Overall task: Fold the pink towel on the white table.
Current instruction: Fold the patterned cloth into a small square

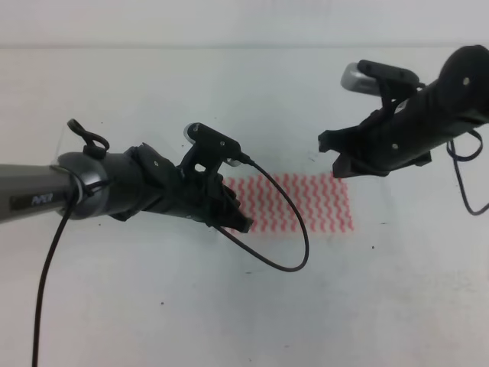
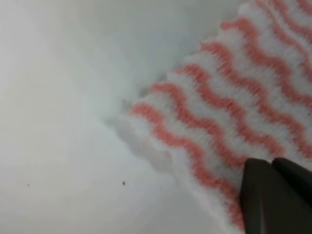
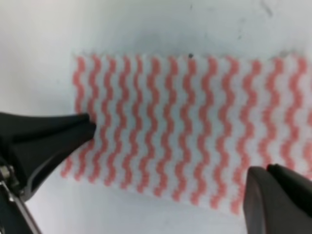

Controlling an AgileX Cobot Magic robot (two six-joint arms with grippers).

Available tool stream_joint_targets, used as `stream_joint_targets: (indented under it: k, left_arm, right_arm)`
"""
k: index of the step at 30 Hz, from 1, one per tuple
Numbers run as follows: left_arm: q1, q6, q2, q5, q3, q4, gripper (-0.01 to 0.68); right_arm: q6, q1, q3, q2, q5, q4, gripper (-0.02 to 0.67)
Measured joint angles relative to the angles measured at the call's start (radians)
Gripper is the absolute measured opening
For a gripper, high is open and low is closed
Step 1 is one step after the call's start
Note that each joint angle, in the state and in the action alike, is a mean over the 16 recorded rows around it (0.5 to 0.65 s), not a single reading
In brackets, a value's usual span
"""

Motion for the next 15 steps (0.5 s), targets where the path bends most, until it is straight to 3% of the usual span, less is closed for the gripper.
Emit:
stream_joint_targets:
  k: [9,15]
  left_arm:
    - [0.0,0.005,0.001,-0.001,-0.001,-0.001,-0.003]
    - [0.0,0.006,0.002,0.002,-0.001,-0.001,-0.003]
  right_arm:
    - [0.03,0.01,0.099,-0.022,-0.13,0.014,-0.007]
    - [0.049,0.009,0.106,0.025,-0.158,0.019,0.079]
